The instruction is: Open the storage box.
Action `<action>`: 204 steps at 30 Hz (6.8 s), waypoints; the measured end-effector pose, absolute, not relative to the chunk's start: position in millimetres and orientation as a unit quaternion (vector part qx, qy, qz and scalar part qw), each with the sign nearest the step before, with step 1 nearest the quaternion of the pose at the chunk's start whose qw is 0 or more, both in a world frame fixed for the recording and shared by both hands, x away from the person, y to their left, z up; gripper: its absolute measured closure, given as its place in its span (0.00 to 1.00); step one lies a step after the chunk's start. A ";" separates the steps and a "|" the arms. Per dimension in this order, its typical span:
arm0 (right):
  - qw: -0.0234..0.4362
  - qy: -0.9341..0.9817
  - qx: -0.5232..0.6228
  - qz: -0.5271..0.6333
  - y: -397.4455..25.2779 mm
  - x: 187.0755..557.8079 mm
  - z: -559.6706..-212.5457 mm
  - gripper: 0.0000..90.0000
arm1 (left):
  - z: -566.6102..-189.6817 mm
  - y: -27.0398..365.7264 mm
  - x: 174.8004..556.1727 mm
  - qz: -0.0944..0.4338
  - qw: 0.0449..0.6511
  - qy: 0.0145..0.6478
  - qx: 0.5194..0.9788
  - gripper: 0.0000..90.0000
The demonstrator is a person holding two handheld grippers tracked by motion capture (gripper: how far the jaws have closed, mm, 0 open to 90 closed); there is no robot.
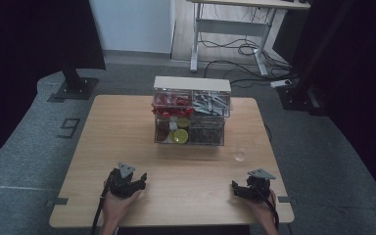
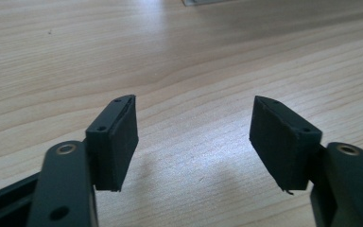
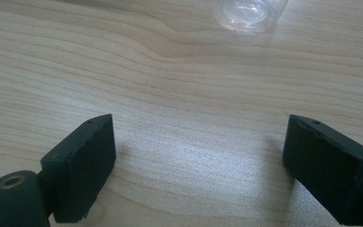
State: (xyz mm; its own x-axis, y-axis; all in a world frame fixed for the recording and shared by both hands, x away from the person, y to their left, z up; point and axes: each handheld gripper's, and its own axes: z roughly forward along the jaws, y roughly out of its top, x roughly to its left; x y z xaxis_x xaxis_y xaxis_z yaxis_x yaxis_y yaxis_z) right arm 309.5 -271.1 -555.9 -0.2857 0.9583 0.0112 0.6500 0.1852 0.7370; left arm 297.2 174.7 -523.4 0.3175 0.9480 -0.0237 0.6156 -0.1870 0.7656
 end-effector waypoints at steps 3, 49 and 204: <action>0.237 0.732 0.549 0.326 -271.2 309.4 -555.9 0.12 | -519.9 177.2 294.5 0.245 0.357 0.535 0.725 0.43; 0.238 0.730 0.550 0.328 -271.8 308.1 -555.7 0.15 | -489.8 149.8 308.1 0.202 0.414 0.500 0.733 1.00; 0.240 0.728 0.553 0.328 -272.1 309.0 -555.6 0.16 | -454.6 97.9 390.3 0.181 0.421 0.488 0.743 1.00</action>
State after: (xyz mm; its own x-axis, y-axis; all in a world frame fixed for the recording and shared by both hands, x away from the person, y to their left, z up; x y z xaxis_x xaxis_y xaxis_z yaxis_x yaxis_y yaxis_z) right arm 309.0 -272.1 -555.6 -0.2737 0.9617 0.0128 0.6465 0.1741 0.7428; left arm 390.3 97.9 -454.6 0.4575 0.8776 -0.1430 0.5733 -0.1681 0.8019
